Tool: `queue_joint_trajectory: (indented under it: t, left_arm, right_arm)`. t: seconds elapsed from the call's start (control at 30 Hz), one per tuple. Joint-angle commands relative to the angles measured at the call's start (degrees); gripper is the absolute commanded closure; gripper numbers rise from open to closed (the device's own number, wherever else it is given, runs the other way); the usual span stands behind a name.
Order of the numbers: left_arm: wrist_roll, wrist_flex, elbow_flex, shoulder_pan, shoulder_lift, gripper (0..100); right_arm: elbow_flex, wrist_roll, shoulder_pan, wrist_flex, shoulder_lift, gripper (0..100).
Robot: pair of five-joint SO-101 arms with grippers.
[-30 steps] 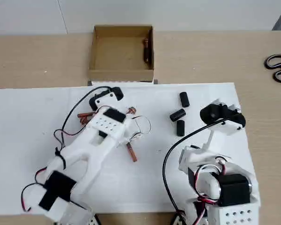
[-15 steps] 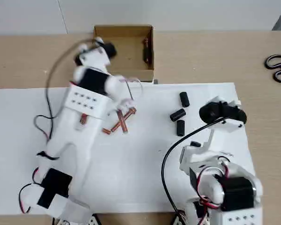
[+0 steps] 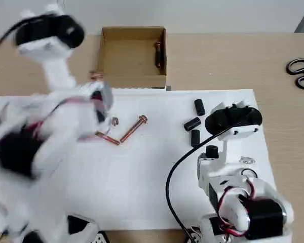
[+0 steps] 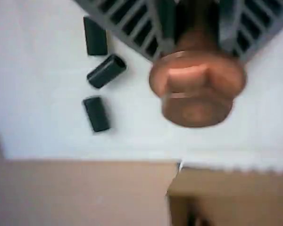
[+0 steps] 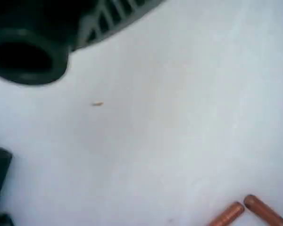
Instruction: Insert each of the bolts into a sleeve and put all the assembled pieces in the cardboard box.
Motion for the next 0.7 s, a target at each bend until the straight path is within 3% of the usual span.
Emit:
queue_joint_trajectory:
  t: [0.0,0.27,0.53,0.67]
  left_arm:
    - [-2.37,0.62,-0.22,-1.76,-9.85,99]
    - [-2.64,-8.26,20.18,-13.19,-24.62,99]
    - [-3.87,-29.45,53.23,-13.10,-46.07,99]
    - [-3.52,-36.31,66.95,-13.10,-55.30,99]
  right_arm:
    - [-3.43,2.29,0.04,-0.31,-0.31,99.5]
    - [-3.34,2.11,-8.66,-6.29,-0.22,99.5]
    - [5.89,2.11,-14.11,-17.71,-0.22,99.5]
    - [11.08,2.20,-17.19,-23.16,-0.22,99.5]
